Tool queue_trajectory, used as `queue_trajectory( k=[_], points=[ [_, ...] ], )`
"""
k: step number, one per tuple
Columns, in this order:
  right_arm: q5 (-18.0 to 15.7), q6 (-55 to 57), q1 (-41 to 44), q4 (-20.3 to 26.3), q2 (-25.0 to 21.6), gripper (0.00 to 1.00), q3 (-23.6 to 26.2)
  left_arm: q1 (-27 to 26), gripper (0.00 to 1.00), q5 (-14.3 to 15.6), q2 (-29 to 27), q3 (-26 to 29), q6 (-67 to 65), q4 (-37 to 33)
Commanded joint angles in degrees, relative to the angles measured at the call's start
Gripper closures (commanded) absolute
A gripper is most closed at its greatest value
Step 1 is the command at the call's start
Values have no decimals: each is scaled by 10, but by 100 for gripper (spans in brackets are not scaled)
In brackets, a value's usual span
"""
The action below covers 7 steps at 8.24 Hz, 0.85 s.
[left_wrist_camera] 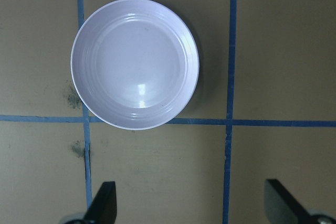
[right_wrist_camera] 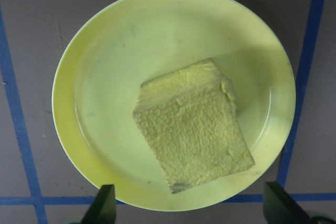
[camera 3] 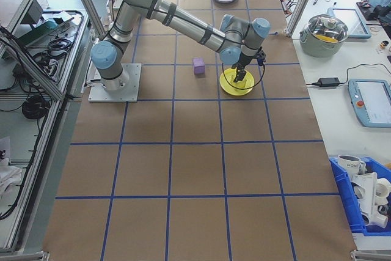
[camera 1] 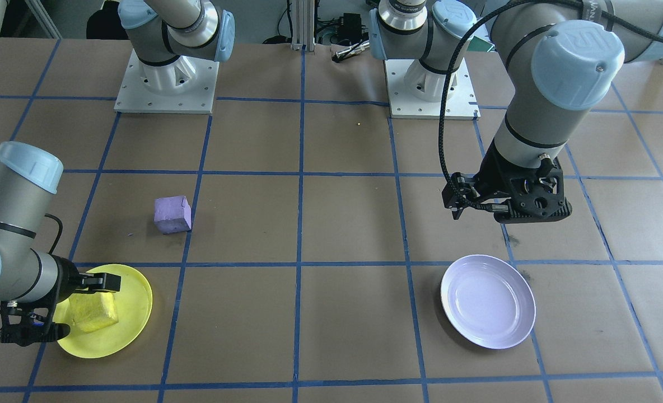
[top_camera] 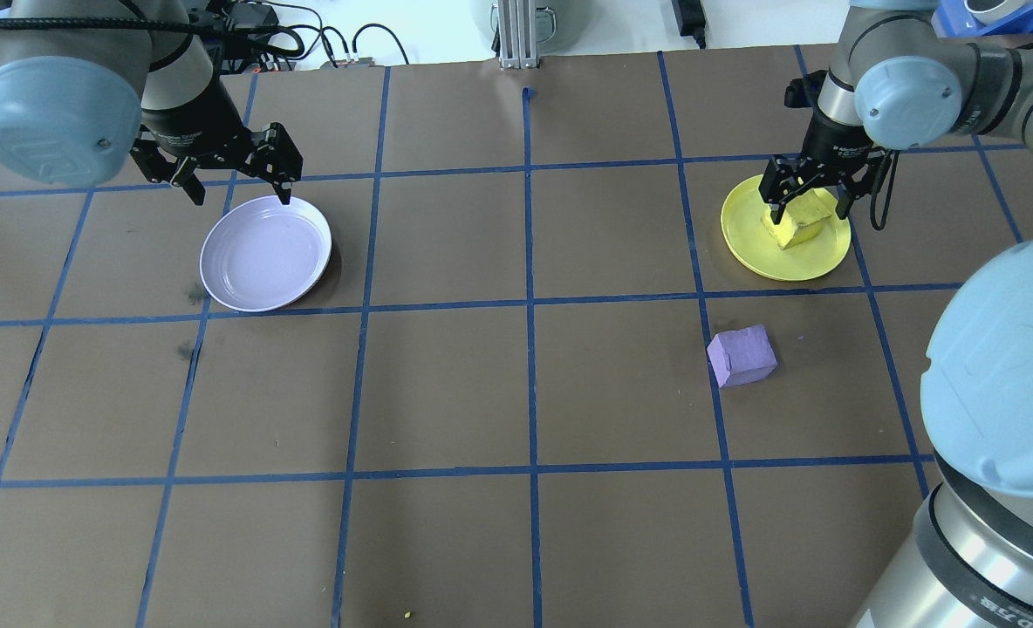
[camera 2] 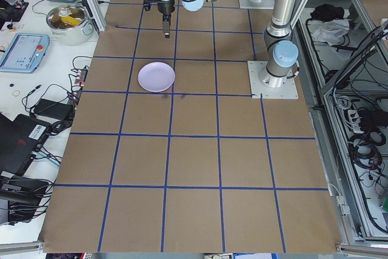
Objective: Sort blocks by color into plates
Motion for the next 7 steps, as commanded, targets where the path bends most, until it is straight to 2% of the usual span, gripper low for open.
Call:
queue_trajectory(
  k=[1,2,3,4,5,6,7],
  points=[
    [6,30,13,48,-41,0,-7,0,0,0,1,0,0,0],
    [8,89,42,72,-72,0,1,0,0,0,1,0,0,0],
    [10,117,75,78,-85,0,13,0,0,0,1,0,0,1],
    [11,115,90,78,-92,0,41,0,0,0,1,0,0,0],
    [11,111,90,63,-117,0,93,0,0,0,1,1,0,1],
    [10,110,90,9,-147,0,158,1,0,0,2,1,0,1],
    [10,108,90,-52,-157,0,223,0,0,1,4,1,0,0]
  ],
)
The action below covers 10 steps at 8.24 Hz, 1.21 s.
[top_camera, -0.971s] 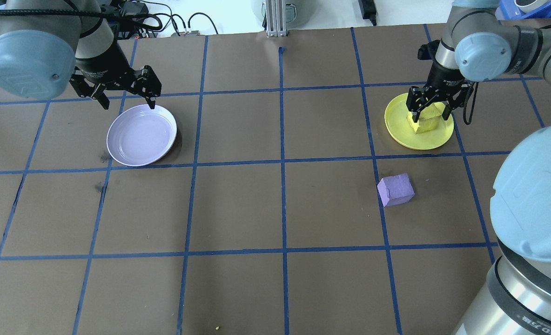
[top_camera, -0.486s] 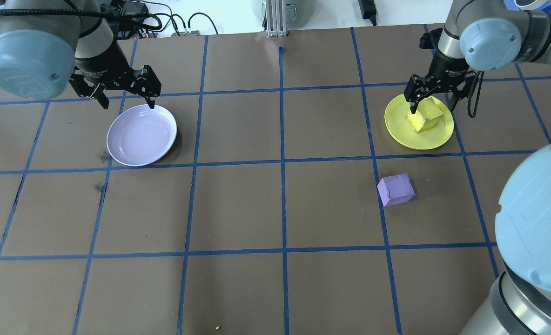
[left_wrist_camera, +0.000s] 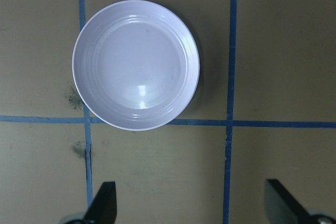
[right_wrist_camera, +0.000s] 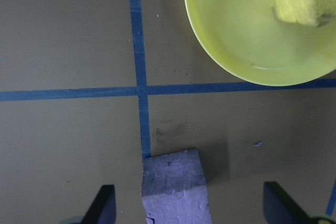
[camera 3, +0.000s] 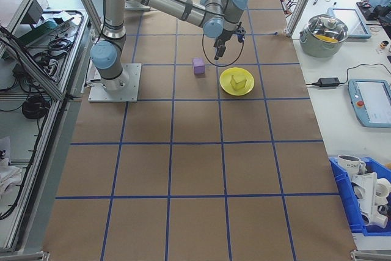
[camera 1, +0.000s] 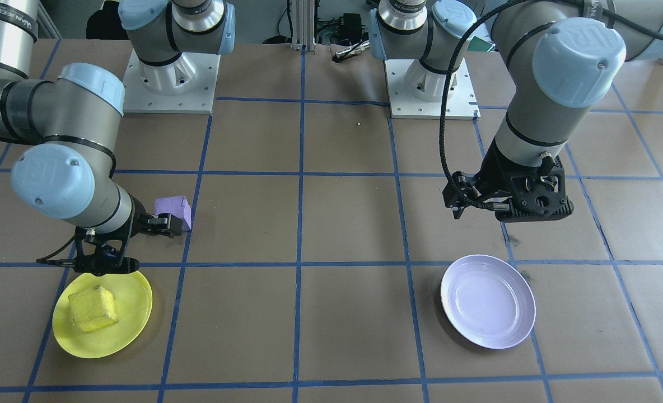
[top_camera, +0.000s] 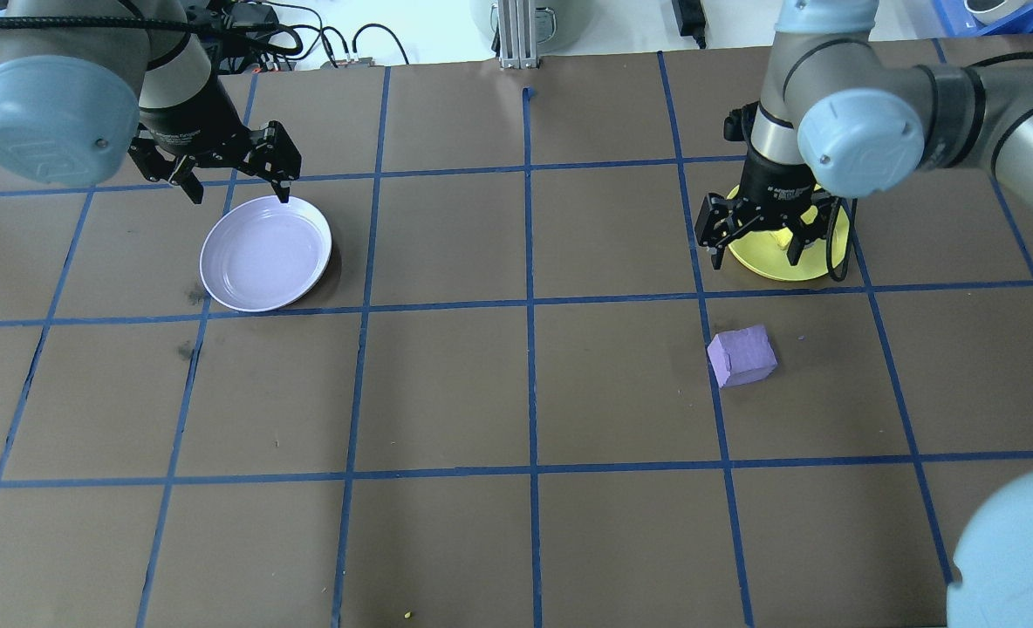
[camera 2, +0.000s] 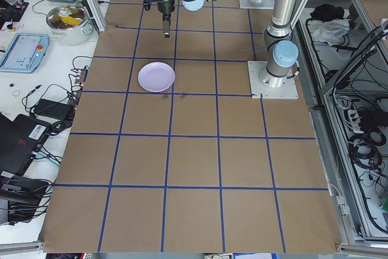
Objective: Sort blocks by color into plates
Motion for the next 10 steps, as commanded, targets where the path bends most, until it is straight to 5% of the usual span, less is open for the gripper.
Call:
queue_trajectory(
  k=[1,5,9,10],
  points=[
    [0,-8,3,-139,-35,0,151,0,0,1,2,-1,0,-2],
    [-2,-36,3,-146,-33,0,185,1,0,-4,2,3,-1,1],
    [1,-42,3,-148,-32,86,193,1,0,-6,-1,6,0,1],
    [1,-42,3,-153,-37,91,180,1,0,-6,0,3,0,2]
  ],
)
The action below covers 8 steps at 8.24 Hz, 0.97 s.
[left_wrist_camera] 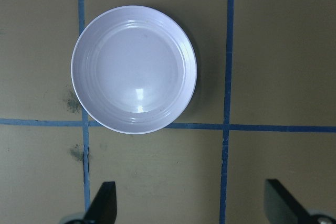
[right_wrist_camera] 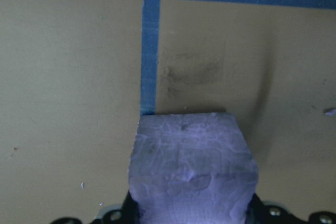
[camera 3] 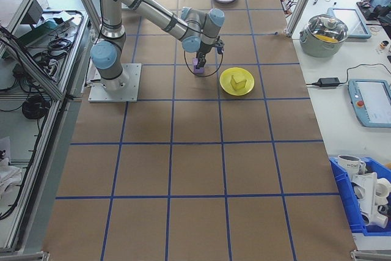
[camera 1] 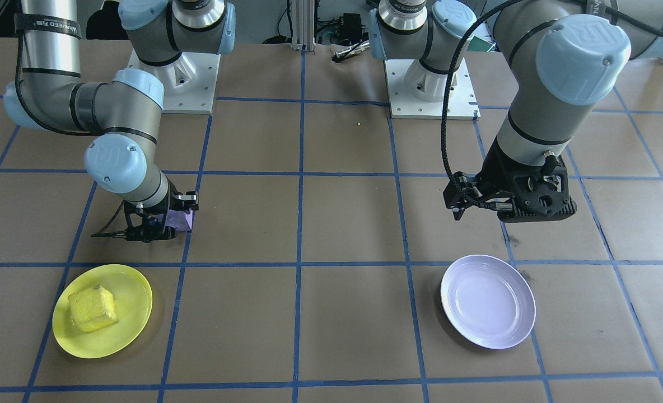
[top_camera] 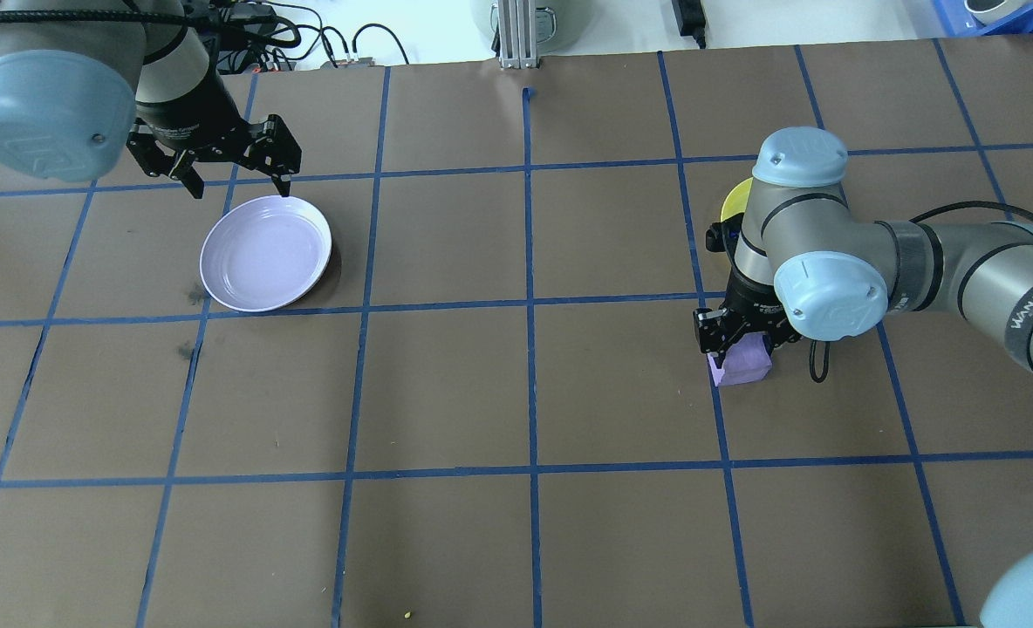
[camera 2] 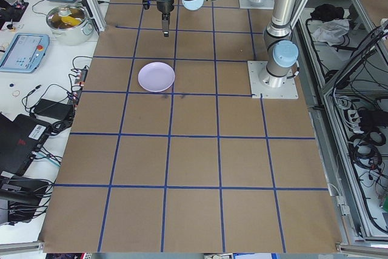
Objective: Sort blocks by color into plates
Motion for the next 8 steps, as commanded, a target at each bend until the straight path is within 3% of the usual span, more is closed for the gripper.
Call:
queue_trajectory(
  k=[1,2,4,8],
  points=[
    [4,7,0,-5,-8,96,-45,0,0,1,1,-5,2,14],
    [4,8,3,7,-15,97,-74,0,0,2,0,-5,2,18],
    [59,109,43,46,-12,98,-109,0,0,0,1,-5,2,18],
    [68,372,219,59,71,97,-233,2,0,1,17,-4,2,-5]
  ],
)
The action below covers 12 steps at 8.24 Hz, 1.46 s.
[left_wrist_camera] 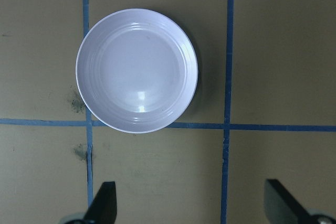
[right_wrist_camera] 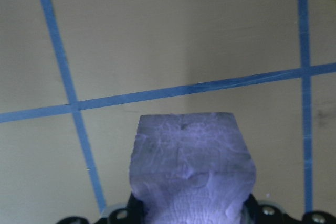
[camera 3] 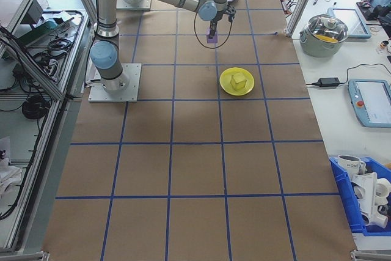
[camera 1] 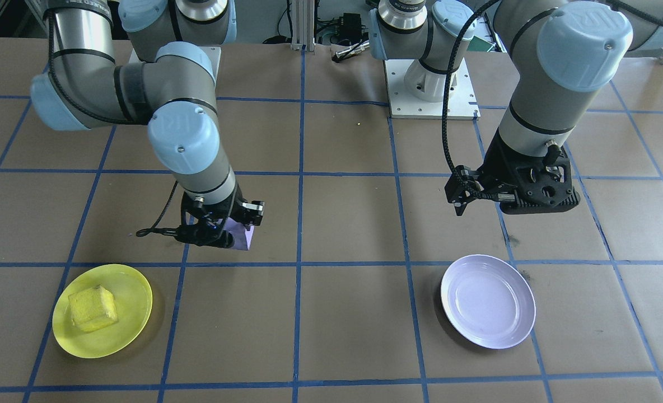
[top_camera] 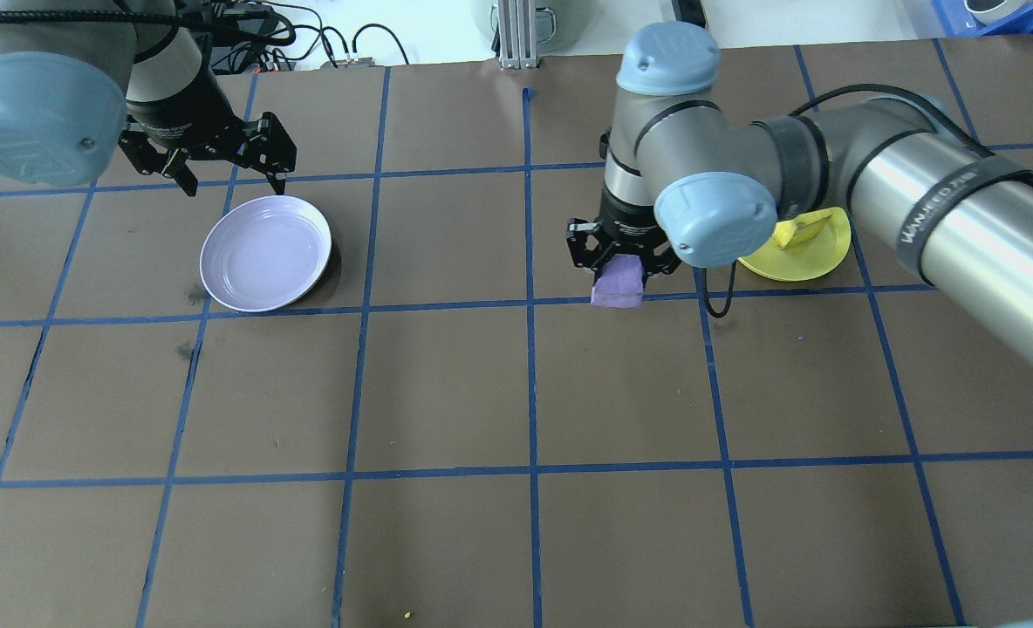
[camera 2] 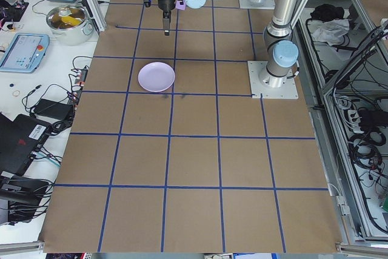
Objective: Sort blocks by color into plates
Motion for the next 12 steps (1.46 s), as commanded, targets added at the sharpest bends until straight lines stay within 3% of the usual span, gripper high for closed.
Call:
queue_trajectory(
  k=[1,2,5,6,7,8,9,11,12],
  points=[
    [8,180,109,7,72,96,-86,1,0,1,1,0,-5,-9],
    [11,210,133,7,79,96,-91,1,0,1,0,-1,-6,-9],
    [101,296,160,-22,114,96,-87,5,0,3,-3,-1,0,-9],
    [101,295,169,-35,131,90,-87,5,0,3,-5,-1,0,-7],
    [100,290,173,-35,140,75,-87,5,0,2,-10,-1,0,-2],
    [98,289,173,-36,147,24,-86,5,0,4,-8,-1,1,-3],
    [101,288,173,-35,144,0,-92,7,0,5,-5,-1,1,-10],
    [111,279,170,-33,140,0,-98,7,0,5,-8,-6,1,-10],
    [105,224,154,-28,126,0,-107,7,0,5,-10,-6,1,-10]
  ],
)
